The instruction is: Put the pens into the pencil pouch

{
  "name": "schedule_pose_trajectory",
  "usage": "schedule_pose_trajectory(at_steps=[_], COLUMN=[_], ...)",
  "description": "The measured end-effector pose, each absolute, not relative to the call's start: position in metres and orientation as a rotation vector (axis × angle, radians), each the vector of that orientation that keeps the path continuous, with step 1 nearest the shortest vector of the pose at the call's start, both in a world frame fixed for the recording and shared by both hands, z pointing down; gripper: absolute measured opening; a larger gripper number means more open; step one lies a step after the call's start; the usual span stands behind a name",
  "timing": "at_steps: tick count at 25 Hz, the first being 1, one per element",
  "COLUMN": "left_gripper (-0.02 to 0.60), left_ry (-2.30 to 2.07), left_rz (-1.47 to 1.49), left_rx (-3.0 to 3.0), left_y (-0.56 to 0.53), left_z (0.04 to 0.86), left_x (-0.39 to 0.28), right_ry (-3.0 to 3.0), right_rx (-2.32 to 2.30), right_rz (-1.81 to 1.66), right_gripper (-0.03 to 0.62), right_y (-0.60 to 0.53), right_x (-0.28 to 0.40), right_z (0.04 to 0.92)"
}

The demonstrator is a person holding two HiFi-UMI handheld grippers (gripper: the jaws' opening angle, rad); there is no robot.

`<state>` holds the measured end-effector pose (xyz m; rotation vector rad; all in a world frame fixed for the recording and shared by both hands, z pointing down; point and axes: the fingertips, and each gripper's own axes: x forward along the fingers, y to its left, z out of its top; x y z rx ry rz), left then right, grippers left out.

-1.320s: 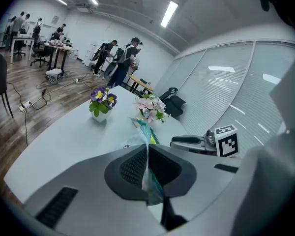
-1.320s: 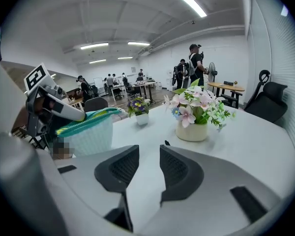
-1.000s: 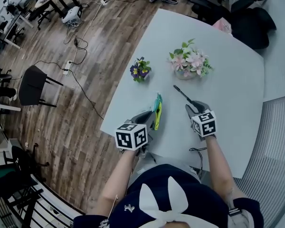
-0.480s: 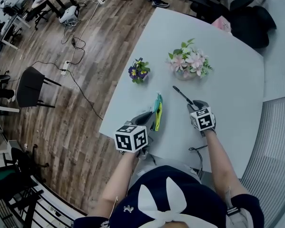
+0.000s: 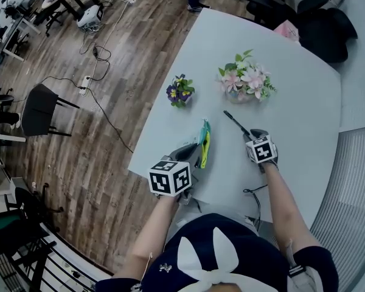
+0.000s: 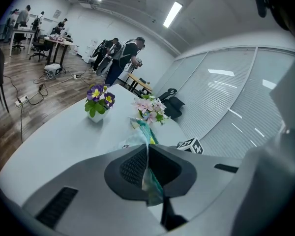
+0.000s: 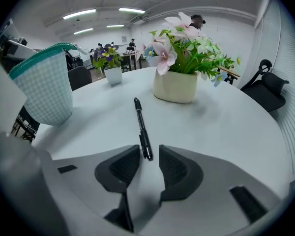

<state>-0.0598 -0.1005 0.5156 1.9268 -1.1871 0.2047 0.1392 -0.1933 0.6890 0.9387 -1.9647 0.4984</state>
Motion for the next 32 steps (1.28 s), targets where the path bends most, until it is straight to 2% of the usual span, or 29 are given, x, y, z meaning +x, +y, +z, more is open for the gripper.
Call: schedule_pose_trajectory(at_steps=[11,15,32], left_gripper=[0.031,0.031,0.031], left_ry=[-1.18,-1.18,-1.202], left_rz=[0.206,0.207,0.208], left_rx=[1.922,1.921,1.91], left_y=[-0.107,-0.107,-0.104], left_z=[0.518,0.519,0.516], left_x=[-0.059,-0.06,-0.067], right_ry=[-1.996,-1.992,-2.11], right_rx=[0.914,0.901,0.983], right_rz=[0.557,0.547,0.526], right_gripper=[0.115,0.07,0.064], right_y=[-0.193,-0.191,-0.185], right_x=[0.138,0.137,0.133], right_z=[0.69,0.69,0.641])
